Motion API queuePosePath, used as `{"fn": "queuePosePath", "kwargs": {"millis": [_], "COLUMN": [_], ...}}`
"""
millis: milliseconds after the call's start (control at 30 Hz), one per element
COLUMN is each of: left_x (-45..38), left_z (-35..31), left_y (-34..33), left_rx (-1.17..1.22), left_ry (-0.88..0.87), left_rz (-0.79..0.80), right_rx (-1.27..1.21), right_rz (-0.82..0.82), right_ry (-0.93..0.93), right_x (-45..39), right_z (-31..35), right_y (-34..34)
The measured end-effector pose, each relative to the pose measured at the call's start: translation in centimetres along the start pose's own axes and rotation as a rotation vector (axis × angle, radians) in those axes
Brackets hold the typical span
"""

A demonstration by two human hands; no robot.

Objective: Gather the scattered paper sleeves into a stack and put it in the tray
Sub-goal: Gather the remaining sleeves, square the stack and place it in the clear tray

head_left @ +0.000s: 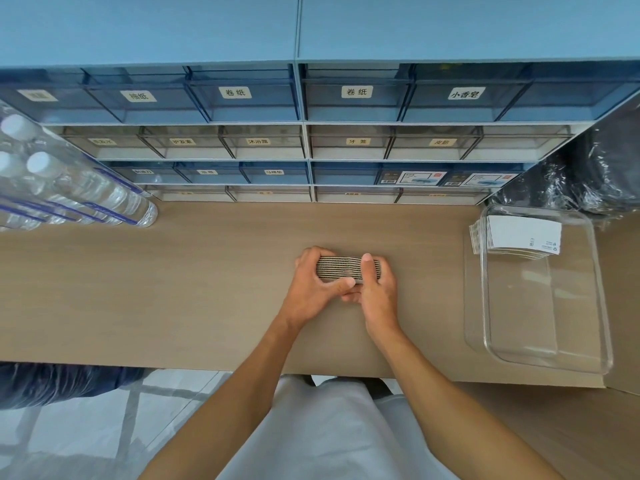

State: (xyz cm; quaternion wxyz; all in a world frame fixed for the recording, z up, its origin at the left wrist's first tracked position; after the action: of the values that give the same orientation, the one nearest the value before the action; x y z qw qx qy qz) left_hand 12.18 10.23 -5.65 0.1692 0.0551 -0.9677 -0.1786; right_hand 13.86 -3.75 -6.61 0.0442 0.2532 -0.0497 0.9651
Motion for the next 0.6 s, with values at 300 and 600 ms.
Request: {"fn": "queuePosePath", "kwargs": {"millis": [300, 600], "left_x": [0.1, 0.4], "left_z": [-1.0, -4.9], "left_y": [0.4, 1.3], "left_rx": [0.114, 0.313], "left_ry": [0.056, 0.158], "left_rz": [-0.01, -0.073], "right_rx": [-0.025, -0.063], "right_rz": [0.05, 0.353], "right_ry": [-0.054, -0.037], "right_x": [0.3, 1.3], "right_z": [1.2, 5.8], "right_y": [0.0, 4.0]}}
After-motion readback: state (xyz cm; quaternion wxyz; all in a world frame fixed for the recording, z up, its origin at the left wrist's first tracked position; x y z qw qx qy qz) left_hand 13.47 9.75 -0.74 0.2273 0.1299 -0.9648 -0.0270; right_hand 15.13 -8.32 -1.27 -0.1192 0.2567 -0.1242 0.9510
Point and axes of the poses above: each hand's wrist, its own x-axis away from the middle knuckle, its own y-axis out of the back of the hand, z = x × y, the point moved 4 cm from there along -x, towards the middle knuckle, and after that the axes turned 1 degree about -z, right-handed, at the moved point
